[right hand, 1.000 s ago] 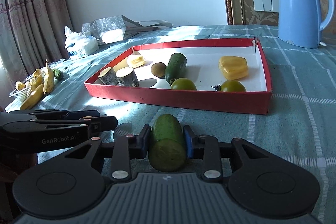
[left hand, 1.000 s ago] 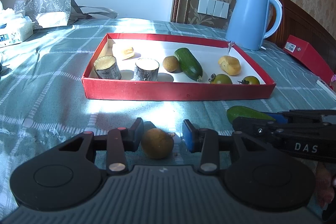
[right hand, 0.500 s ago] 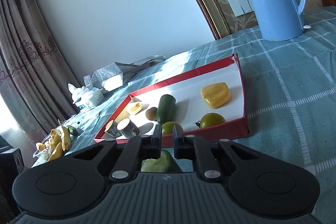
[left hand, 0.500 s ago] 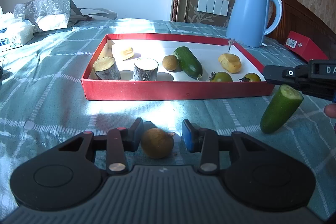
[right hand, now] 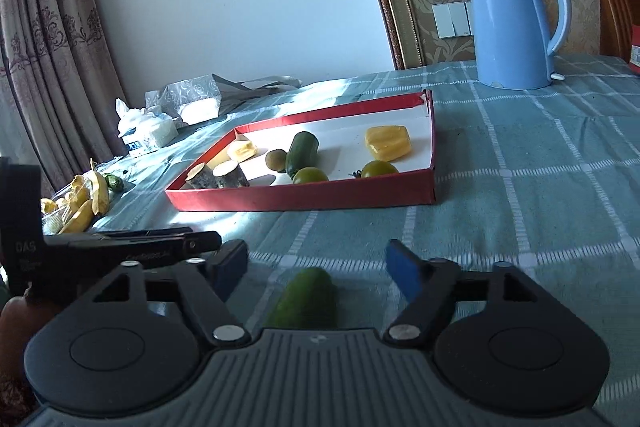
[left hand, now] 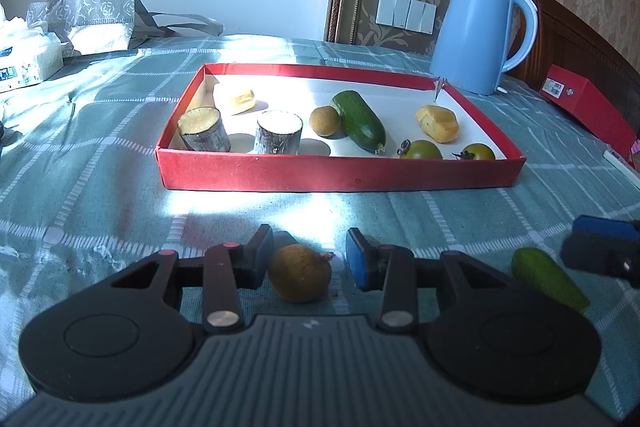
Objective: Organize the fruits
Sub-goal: 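Lift the cucumber with the right tool and carry it over the red tray, then lower the cucumber into the tray and open the right tool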
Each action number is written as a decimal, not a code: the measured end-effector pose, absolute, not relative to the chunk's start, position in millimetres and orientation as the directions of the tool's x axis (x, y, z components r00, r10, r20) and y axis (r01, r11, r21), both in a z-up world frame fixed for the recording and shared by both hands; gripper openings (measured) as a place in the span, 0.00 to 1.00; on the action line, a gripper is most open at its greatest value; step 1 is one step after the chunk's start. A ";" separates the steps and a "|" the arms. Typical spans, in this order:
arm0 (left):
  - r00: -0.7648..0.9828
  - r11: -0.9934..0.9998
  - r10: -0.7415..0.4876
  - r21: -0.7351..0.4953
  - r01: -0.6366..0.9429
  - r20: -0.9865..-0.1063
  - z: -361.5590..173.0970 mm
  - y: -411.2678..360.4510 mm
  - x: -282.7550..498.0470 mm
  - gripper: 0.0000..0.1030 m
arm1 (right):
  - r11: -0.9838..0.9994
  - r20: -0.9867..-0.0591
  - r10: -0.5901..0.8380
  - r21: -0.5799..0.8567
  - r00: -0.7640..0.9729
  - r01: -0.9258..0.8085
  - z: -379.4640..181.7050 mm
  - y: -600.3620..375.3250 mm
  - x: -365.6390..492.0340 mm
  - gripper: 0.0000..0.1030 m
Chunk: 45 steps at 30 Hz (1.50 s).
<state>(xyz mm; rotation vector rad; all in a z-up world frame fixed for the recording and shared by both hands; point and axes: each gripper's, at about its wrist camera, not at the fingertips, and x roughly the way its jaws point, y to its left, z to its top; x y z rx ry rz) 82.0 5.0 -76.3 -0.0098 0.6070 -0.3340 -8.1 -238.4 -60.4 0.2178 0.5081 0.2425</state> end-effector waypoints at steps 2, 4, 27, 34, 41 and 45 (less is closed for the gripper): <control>0.770 0.947 -0.309 -0.103 0.305 -0.559 -76.3 4.8 82.1 0.35 | 0.961 -0.478 0.257 0.218 0.840 -0.170 -62.6 -229.8 -20.2 0.83; 0.770 0.947 -0.307 -0.100 0.305 -0.559 -76.3 4.5 82.0 0.35 | 0.975 -0.501 0.216 0.151 0.838 -0.161 -67.4 -217.6 -22.9 0.83; 0.767 0.944 -0.319 -0.118 0.307 -0.557 -76.2 6.1 82.1 0.36 | 0.989 -0.458 0.112 0.142 0.882 -0.052 -64.4 -220.7 0.8 0.31; 0.768 0.945 -0.317 -0.114 0.307 -0.557 -76.3 5.9 82.1 0.36 | 0.972 -0.396 0.158 0.222 0.905 -0.072 -41.9 -233.7 32.9 0.31; 0.768 0.945 -0.314 -0.109 0.308 -0.558 -76.7 5.1 82.3 0.36 | 0.977 -0.419 0.158 0.196 0.894 -0.081 -31.8 -221.9 104.6 0.31; 0.768 0.945 -0.314 -0.107 0.308 -0.558 -76.5 4.6 81.8 0.36 | 0.982 -0.490 0.149 0.177 0.859 -0.070 -39.5 -211.3 141.8 0.31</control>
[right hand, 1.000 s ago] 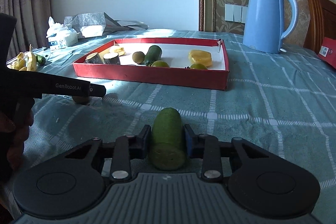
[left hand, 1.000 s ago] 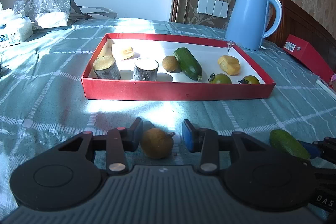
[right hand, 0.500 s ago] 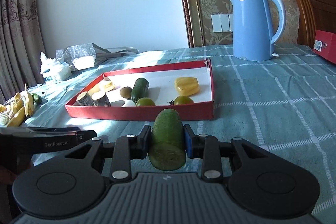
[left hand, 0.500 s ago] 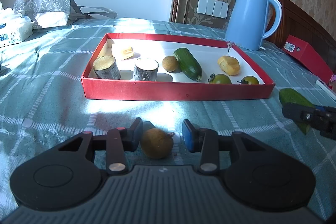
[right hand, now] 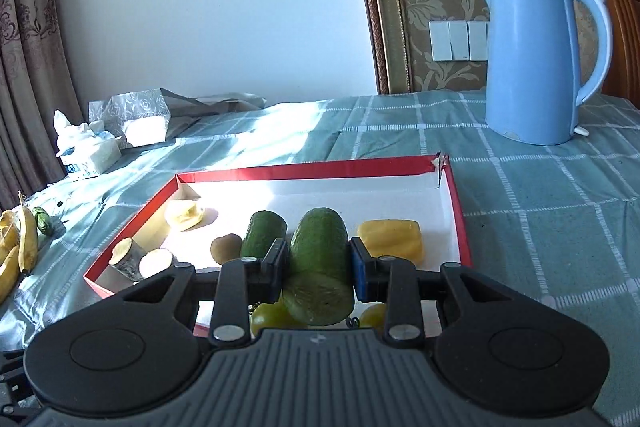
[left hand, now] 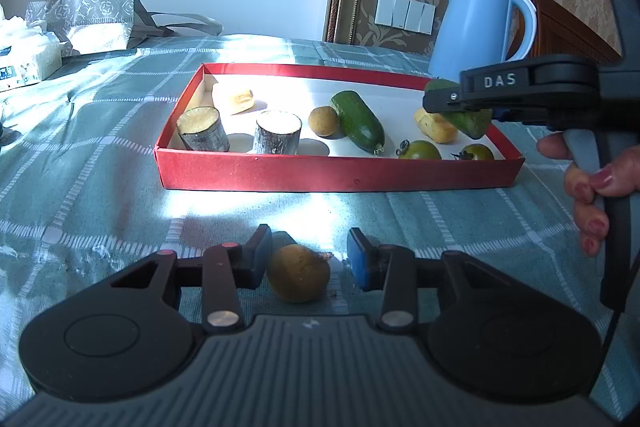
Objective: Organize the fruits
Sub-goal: 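Lower the cucumber into the tray and open the right tool, then carry the brown potato into the tray and open the left tool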
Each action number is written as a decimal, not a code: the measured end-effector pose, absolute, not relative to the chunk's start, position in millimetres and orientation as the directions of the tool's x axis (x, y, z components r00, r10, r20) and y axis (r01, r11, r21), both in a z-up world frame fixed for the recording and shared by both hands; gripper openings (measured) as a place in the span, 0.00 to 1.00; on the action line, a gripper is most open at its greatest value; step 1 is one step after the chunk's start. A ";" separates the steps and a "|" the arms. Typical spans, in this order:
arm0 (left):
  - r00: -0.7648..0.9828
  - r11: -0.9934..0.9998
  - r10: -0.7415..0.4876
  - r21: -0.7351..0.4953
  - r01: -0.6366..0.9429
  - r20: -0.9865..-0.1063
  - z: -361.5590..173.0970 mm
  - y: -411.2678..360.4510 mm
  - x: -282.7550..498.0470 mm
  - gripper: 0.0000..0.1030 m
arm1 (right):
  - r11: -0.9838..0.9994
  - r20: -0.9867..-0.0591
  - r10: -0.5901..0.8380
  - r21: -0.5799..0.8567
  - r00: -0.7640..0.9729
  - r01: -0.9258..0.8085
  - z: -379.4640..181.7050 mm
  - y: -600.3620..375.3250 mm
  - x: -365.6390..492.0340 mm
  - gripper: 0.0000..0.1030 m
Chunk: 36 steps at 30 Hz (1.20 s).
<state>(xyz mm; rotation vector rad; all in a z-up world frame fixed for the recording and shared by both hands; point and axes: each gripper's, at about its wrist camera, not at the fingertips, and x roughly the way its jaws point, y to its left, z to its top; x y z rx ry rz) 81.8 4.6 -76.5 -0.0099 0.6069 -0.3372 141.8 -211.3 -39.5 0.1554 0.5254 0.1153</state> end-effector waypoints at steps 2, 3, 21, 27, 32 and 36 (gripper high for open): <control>0.769 0.946 -0.309 -0.099 0.308 -0.559 -76.4 3.4 81.6 0.36 | 0.980 -0.523 0.160 0.185 0.837 -0.072 -44.2 -207.8 157.8 0.31; 0.770 0.946 -0.307 -0.095 0.309 -0.560 -76.5 3.0 81.7 0.36 | 0.981 -0.535 0.155 0.181 0.831 -0.066 -46.4 -205.8 164.1 0.31; 0.769 0.946 -0.307 -0.090 0.311 -0.560 -76.6 2.7 81.3 0.36 | 0.987 -0.491 0.150 0.120 0.858 -0.104 -55.6 -204.6 180.7 0.42; 0.770 0.946 -0.310 -0.100 0.308 -0.558 -76.7 4.1 81.3 0.35 | 0.929 -0.322 0.251 0.344 0.913 -0.134 -64.3 -236.8 142.5 0.67; 0.775 0.948 -0.315 -0.143 0.285 -0.548 -76.2 13.0 82.5 0.27 | 0.847 -0.206 0.310 0.504 0.928 -0.171 -68.7 -258.5 132.4 0.76; 0.797 0.949 -0.315 -0.154 0.275 -0.516 -73.2 17.3 77.7 0.27 | 0.853 -0.185 0.292 0.495 0.938 -0.167 -67.5 -260.3 130.7 0.77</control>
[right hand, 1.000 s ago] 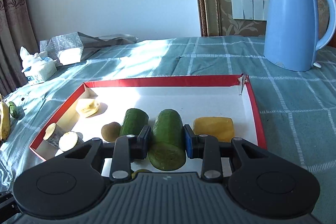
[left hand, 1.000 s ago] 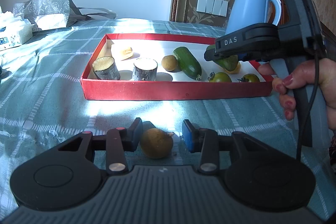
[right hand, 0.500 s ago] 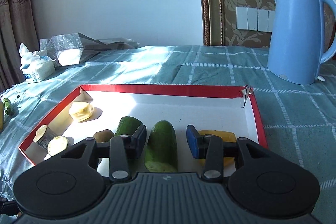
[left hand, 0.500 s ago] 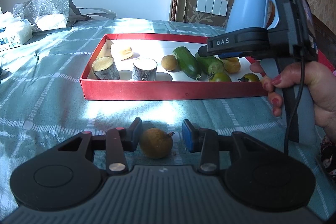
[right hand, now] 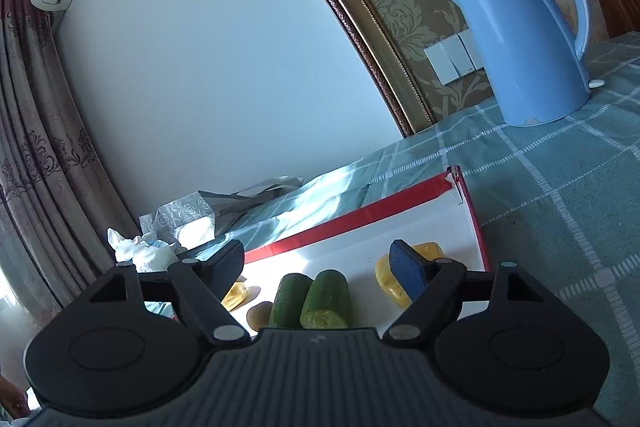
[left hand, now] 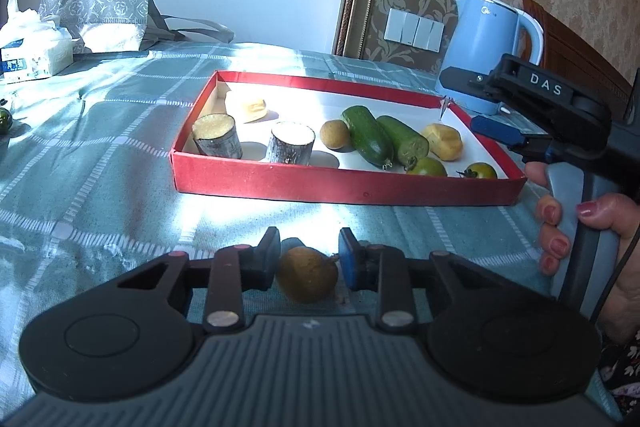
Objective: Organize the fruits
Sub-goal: 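Carry the brown potato into the tray and open the left tool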
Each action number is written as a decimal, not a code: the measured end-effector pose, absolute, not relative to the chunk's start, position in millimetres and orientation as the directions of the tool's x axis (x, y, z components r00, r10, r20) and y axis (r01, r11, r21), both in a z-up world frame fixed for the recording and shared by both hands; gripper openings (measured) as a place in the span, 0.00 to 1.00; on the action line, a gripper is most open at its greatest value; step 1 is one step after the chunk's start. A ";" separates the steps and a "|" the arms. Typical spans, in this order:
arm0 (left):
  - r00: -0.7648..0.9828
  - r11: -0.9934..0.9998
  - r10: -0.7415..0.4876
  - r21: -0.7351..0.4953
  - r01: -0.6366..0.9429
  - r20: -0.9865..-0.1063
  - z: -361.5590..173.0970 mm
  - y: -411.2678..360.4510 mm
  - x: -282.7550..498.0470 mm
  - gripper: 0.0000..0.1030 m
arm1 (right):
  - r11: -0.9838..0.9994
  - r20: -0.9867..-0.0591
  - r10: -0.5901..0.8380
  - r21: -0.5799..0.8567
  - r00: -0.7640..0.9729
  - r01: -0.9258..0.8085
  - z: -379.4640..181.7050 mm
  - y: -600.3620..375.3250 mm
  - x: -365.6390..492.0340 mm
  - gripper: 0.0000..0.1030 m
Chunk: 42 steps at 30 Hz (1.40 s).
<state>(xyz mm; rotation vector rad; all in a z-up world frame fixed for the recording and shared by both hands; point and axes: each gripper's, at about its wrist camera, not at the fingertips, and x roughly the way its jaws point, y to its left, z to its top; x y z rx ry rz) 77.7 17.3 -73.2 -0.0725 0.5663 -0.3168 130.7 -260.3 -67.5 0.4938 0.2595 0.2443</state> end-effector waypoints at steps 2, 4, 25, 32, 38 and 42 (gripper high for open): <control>0.805 0.949 -0.316 -0.156 0.275 -0.501 -71.6 18.7 75.3 0.27 | 0.841 -0.188 0.295 0.516 0.937 -0.161 -68.2 -263.4 132.3 0.77; 0.802 0.949 -0.315 -0.146 0.280 -0.508 -71.5 16.9 75.2 0.27 | 0.822 -0.192 0.304 0.548 0.933 -0.155 -70.0 -267.5 134.0 0.77; 0.792 0.918 -0.371 -0.062 0.392 -0.485 -25.8 -49.1 149.8 0.27 | 0.811 -0.212 0.299 0.571 0.930 -0.130 -77.0 -270.8 136.2 0.77; 0.768 0.932 -0.326 -0.049 0.360 -0.552 -48.2 -55.0 172.4 0.27 | 0.800 -0.209 0.303 0.585 0.930 -0.130 -76.7 -272.8 136.7 0.77; 0.761 0.929 -0.341 -0.073 0.363 -0.552 -51.4 -54.1 182.3 0.27 | 0.812 -0.215 0.299 0.569 0.930 -0.130 -76.1 -270.4 136.9 0.77; 0.768 0.927 -0.338 -0.049 0.373 -0.544 -52.4 -56.2 181.4 0.27 | 0.813 -0.215 0.299 0.568 0.930 -0.130 -76.0 -269.9 136.4 0.77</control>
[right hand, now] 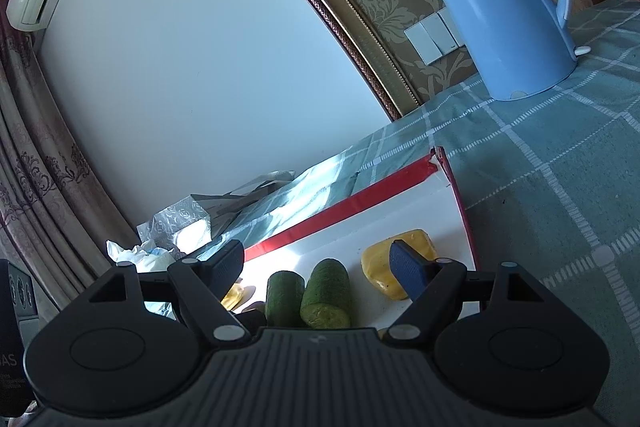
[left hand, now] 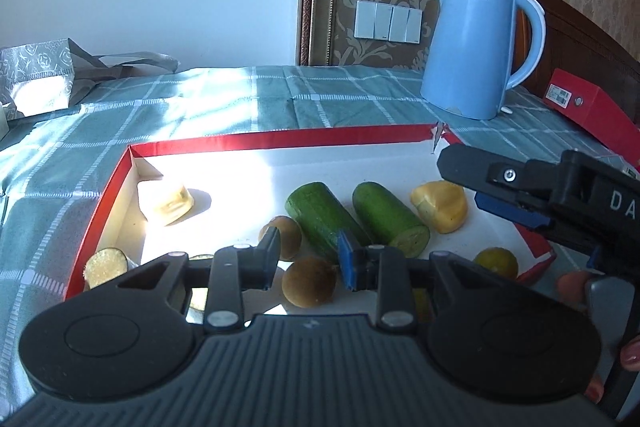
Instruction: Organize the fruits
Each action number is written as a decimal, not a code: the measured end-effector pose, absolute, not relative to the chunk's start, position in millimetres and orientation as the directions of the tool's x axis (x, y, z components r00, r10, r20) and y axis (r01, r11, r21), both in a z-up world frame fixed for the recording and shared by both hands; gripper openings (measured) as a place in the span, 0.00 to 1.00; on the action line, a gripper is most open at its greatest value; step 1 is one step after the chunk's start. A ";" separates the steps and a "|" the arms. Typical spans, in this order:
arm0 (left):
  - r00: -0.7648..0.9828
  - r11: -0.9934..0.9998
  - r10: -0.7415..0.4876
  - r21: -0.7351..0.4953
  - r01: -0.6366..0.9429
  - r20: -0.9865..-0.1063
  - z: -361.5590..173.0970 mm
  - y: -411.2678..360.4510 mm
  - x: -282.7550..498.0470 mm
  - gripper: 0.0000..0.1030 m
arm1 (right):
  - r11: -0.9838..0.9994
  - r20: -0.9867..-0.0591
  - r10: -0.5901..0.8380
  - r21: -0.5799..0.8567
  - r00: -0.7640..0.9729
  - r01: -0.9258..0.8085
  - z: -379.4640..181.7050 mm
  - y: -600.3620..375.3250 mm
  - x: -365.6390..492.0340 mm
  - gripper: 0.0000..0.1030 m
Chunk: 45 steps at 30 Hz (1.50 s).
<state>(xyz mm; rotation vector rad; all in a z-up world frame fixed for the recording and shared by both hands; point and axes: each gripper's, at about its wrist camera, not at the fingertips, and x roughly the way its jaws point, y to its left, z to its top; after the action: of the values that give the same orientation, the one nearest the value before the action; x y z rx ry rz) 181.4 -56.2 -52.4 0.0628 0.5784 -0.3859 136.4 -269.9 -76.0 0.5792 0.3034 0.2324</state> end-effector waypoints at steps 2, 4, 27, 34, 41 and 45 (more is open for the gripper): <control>0.771 0.927 -0.336 -0.048 0.371 -0.541 -53.7 -54.4 180.4 0.27 | 0.811 -0.214 0.298 0.571 0.930 -0.129 -75.8 -270.3 137.0 0.77; 0.776 0.929 -0.333 -0.046 0.367 -0.536 -54.1 -52.4 178.8 0.27 | 0.810 -0.214 0.298 0.572 0.930 -0.128 -75.8 -270.5 137.3 0.77; 0.915 0.975 -0.217 -0.027 0.221 -0.340 -38.2 -24.8 126.7 1.00 | 0.850 -0.223 0.278 0.511 0.935 -0.131 -74.0 -263.9 135.4 0.78; 0.963 0.995 -0.066 0.057 0.084 -0.262 -40.7 -15.4 112.0 1.00 | 0.889 -0.200 0.246 0.436 0.948 -0.139 -67.2 -252.7 127.1 0.82; 0.951 0.994 -0.031 0.091 0.061 -0.308 -50.4 -17.5 115.6 1.00 | 0.941 -0.252 0.154 0.332 0.955 -0.064 -62.6 -234.9 120.2 0.95; 0.938 0.998 -0.035 0.029 0.048 -0.344 -47.7 -8.3 120.5 1.00 | 0.970 -0.270 0.060 0.244 0.961 0.008 -57.0 -225.6 114.7 0.97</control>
<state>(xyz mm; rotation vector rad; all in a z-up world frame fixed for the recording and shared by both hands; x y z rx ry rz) 120.5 -8.3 -47.7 0.0371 0.3507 -0.0427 114.7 -225.6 -57.0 0.2463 0.2797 0.0270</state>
